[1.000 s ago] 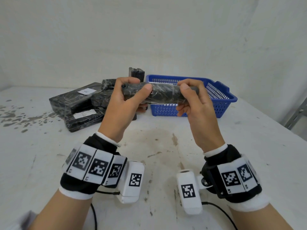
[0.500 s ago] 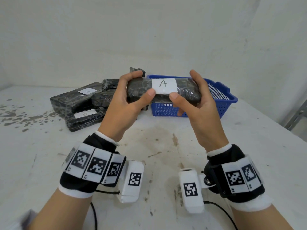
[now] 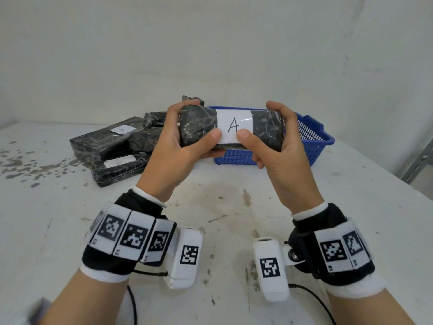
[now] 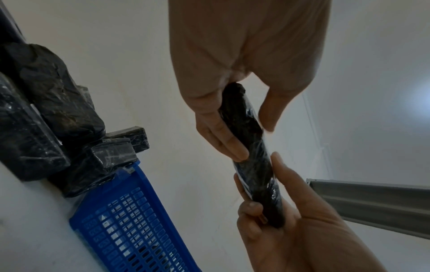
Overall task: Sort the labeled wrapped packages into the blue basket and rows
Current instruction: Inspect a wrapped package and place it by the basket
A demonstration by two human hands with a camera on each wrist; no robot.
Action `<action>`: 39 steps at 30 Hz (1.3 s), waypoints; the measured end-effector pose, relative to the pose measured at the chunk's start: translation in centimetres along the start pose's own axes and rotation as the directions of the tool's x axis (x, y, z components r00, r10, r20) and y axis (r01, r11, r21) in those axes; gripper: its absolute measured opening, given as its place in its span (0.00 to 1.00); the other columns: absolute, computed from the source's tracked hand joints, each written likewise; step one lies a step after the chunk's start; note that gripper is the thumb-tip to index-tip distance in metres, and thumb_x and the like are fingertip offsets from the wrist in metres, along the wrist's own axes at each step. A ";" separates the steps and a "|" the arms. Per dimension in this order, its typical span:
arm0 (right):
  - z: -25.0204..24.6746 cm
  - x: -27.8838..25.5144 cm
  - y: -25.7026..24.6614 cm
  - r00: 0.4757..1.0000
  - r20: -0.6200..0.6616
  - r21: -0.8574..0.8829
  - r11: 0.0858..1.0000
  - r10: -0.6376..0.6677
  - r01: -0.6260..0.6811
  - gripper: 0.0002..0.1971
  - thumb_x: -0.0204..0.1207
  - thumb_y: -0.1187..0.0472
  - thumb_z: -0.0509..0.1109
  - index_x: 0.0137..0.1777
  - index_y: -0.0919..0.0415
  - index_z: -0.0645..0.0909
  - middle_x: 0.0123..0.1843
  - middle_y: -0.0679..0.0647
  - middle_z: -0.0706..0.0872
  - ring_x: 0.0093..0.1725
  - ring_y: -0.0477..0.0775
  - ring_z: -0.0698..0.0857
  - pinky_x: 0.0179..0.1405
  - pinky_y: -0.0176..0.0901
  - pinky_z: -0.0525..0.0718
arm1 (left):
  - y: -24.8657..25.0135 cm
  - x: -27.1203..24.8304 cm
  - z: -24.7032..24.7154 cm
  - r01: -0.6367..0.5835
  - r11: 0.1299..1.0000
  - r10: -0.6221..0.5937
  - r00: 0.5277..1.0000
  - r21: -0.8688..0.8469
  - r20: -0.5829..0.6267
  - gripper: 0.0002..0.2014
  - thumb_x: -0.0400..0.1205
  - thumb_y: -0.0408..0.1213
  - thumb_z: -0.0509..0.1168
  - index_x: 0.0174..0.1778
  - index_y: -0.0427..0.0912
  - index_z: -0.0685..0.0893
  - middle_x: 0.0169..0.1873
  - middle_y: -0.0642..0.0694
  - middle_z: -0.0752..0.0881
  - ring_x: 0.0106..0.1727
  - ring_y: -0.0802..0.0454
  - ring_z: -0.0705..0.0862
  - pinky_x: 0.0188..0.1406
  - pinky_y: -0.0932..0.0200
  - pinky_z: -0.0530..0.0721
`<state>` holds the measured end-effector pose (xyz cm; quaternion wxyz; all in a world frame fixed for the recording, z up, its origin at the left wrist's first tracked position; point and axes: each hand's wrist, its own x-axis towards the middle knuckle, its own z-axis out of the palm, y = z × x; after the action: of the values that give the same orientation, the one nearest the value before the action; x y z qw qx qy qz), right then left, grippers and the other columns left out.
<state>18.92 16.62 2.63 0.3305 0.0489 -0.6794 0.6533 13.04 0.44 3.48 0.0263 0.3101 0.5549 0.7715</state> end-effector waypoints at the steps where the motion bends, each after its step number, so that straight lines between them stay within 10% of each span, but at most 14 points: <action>1: 0.0 0.0 0.0 1.000 0.001 0.004 1.000 -0.001 0.001 0.31 0.74 0.58 0.78 0.76 0.49 0.70 0.58 0.50 0.83 0.41 0.38 0.84 0.40 0.30 0.82 | 0.0 0.0 0.0 0.010 1.000 -0.010 1.000 -0.025 -0.007 0.25 0.75 0.35 0.69 0.68 0.45 0.71 0.65 0.33 0.80 0.55 0.44 0.88 0.44 0.55 0.89; 15: -0.6 0.6 -0.1 0.999 0.048 0.136 0.990 0.017 -0.024 0.12 0.87 0.62 0.63 0.67 0.50 0.76 0.45 0.41 0.89 0.40 0.47 0.83 0.31 0.40 0.79 | 0.3 0.5 -0.2 0.089 0.989 -0.100 0.991 -0.114 -0.088 0.17 0.88 0.38 0.56 0.68 0.33 0.77 0.59 0.38 0.87 0.58 0.42 0.88 0.49 0.45 0.91; 26: -0.1 0.3 -0.2 0.997 0.023 0.134 0.988 0.077 -0.079 0.06 0.87 0.59 0.63 0.60 0.53 0.78 0.54 0.53 0.82 0.42 0.44 0.82 0.27 0.31 0.78 | 0.3 0.4 -0.2 0.071 0.997 -0.072 0.992 -0.013 -0.099 0.08 0.85 0.41 0.63 0.54 0.42 0.82 0.47 0.47 0.91 0.50 0.49 0.91 0.42 0.49 0.91; 39: 0.2 0.0 0.1 0.997 0.050 -0.015 0.999 0.052 -0.051 0.25 0.73 0.56 0.79 0.68 0.53 0.75 0.54 0.52 0.85 0.38 0.37 0.85 0.32 0.28 0.81 | 0.5 -0.1 -0.2 -0.003 0.983 0.011 0.999 0.185 -0.043 0.18 0.70 0.45 0.72 0.54 0.52 0.77 0.50 0.46 0.89 0.42 0.49 0.92 0.35 0.54 0.91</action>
<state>18.79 16.49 2.55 0.2967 0.0456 -0.6928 0.6557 13.22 0.07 3.80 -0.0173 0.2962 0.6234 0.7234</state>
